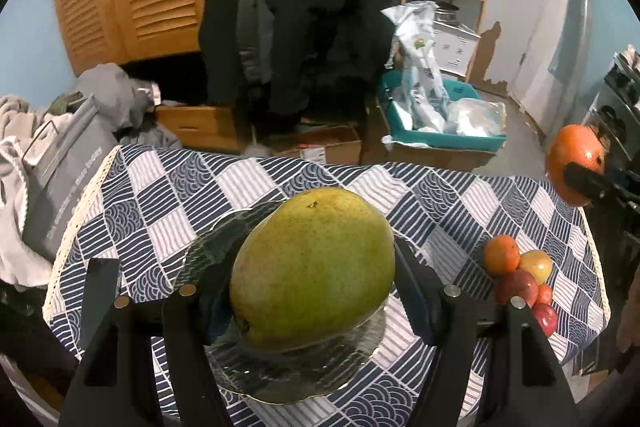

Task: Organize fruits
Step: 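Carry the mango with the left tool while the right tool carries the orange to the glass plate, then lower and release the mango with the left tool while the right tool releases the orange onto the plate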

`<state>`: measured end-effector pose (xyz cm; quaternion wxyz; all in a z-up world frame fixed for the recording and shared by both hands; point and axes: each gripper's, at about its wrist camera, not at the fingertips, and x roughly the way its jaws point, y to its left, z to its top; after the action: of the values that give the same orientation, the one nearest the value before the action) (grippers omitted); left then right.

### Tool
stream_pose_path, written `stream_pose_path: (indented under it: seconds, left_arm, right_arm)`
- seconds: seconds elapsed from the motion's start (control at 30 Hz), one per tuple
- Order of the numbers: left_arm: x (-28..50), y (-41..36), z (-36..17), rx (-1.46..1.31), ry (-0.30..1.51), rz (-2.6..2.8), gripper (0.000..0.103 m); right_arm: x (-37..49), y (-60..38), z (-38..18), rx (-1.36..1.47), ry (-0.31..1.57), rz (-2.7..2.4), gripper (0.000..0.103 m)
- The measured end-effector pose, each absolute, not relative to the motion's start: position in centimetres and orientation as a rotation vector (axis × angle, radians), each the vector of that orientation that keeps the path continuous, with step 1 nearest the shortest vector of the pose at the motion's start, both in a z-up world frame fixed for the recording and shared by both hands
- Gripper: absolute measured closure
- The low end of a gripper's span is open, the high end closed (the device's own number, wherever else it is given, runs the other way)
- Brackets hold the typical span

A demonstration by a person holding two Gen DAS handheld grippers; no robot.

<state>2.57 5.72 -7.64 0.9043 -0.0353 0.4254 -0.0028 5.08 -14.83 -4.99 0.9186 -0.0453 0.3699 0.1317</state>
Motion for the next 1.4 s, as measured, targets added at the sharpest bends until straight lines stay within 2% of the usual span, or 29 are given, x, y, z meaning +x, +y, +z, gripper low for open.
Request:
stream_pose_path:
  seconds: [0.63, 0.97, 1.4]
  left_arm:
    - [2.5, 11.4, -11.9, -0.145, 0.982, 0.102, 0.031]
    - [2.3, 14.0, -16.1, -0.162, 1.082, 0.148, 0.031]
    - [2.4, 13.8, -19.4, -0.166, 1.202, 0.142, 0.031]
  right_arm:
    - [7.9, -4.5, -10.4, -0.144, 0.893, 0.486, 0.04]
    - [9.1, -1.1, -13.8, -0.168, 0.992, 0.545, 0.04]
    - [9.1, 1.0, -18.4, -0.214, 1.125, 0.589, 0.04]
